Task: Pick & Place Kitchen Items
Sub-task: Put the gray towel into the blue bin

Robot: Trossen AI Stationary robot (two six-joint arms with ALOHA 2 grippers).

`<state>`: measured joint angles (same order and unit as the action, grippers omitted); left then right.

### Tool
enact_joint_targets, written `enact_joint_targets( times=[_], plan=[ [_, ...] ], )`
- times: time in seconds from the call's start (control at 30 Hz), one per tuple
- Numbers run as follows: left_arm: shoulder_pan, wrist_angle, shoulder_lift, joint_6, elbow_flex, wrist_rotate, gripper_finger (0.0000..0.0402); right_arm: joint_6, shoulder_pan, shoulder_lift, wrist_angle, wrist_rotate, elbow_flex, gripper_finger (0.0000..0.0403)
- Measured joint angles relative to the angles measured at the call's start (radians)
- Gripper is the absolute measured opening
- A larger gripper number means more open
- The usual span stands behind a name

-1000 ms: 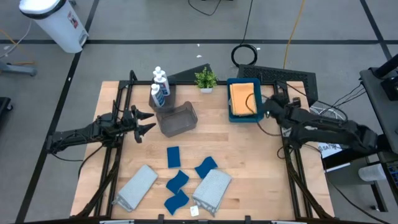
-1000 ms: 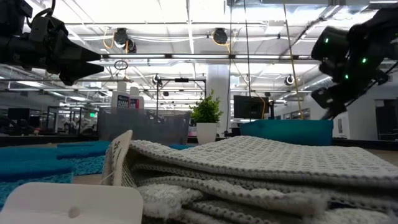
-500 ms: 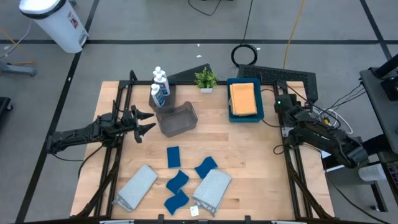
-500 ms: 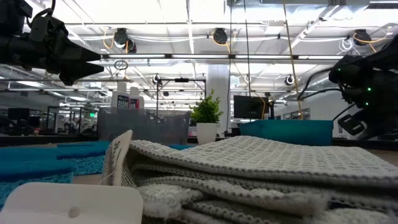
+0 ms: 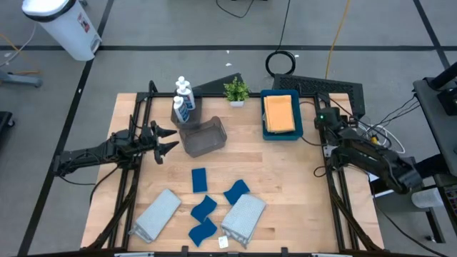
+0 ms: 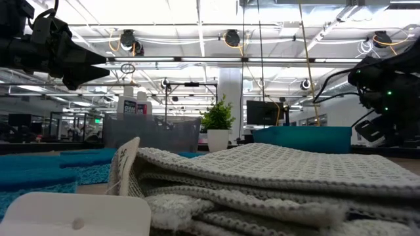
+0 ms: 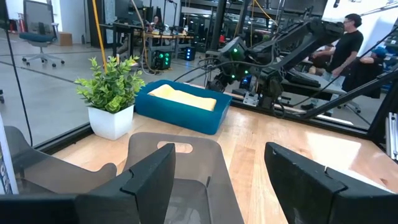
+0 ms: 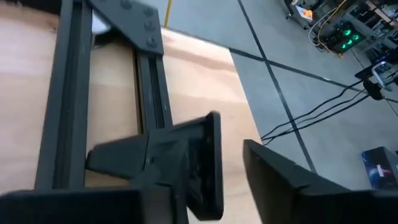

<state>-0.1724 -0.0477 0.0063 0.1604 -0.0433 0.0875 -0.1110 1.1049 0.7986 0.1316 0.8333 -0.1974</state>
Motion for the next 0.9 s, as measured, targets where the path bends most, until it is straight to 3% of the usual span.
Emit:
enact_joint_targets(
  times=[0.2,0.47,0.57,0.7,0.9],
  plan=[
    [0.0,0.0,0.0,0.0,0.0,0.0,0.0251,0.004,-0.062,-0.083,-0.009,-0.032,-0.024,0.0194],
    [0.0,0.0,0.0,0.0,0.0,0.0,0.0251,-0.008,-0.312,-0.148,-0.192,-0.555,-0.067,0.0209],
    [0.0,0.0,0.0,0.0,0.0,0.0,0.0251,-0.01,-0.478,-0.144,-0.295,-0.663,-0.067,0.0202],
    [0.0,0.0,0.0,0.0,0.0,0.0,0.0251,0.02,-0.74,-0.117,-0.422,-0.671,-0.067,0.0199],
    [0.0,0.0,0.0,0.0,0.0,0.0,0.0251,0.169,-1.122,-0.006,-0.614,-0.551,-0.097,0.0199]
  ],
)
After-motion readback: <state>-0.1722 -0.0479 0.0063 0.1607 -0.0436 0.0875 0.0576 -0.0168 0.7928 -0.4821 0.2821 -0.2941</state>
